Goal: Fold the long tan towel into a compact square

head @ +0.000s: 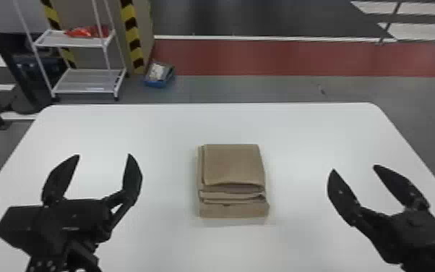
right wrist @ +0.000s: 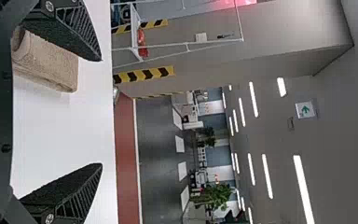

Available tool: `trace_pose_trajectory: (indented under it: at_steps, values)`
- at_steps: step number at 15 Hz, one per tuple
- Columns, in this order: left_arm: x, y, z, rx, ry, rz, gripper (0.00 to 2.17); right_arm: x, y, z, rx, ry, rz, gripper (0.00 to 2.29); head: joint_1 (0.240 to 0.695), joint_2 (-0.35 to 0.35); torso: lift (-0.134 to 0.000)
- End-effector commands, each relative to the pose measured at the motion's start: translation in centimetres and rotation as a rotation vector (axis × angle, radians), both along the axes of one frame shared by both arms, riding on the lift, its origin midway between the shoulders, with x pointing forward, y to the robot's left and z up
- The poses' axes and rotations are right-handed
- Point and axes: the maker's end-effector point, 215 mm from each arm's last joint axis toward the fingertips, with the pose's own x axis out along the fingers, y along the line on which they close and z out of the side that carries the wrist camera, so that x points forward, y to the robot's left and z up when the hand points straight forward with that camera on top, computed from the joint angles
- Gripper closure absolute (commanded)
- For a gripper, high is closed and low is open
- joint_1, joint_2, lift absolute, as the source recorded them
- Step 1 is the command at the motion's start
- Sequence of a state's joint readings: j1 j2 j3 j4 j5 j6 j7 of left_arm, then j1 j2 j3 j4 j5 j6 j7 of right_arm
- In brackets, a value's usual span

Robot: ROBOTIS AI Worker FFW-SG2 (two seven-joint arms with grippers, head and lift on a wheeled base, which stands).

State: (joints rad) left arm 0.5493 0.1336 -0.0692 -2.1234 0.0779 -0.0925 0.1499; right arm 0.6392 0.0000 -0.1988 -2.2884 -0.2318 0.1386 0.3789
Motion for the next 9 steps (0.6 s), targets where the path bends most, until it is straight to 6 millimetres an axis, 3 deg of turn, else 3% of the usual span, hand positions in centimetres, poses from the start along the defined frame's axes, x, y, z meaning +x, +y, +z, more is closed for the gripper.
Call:
trace_pose_trajectory:
  at_steps: [1, 9]
  values:
    - [0.00, -0.07, -0.02, -0.005, 0.000, 0.002, 0.03, 0.11, 0.10, -0.17, -0.001, 0.004, 0.001, 0.08, 0.695, -0.014, -0.123]
    - [0.17, -0.18, 0.16, -0.004, -0.004, -0.001, 0.03, 0.12, 0.52, -0.47, 0.004, 0.020, 0.011, 0.11, 0.695, -0.010, -0.123]
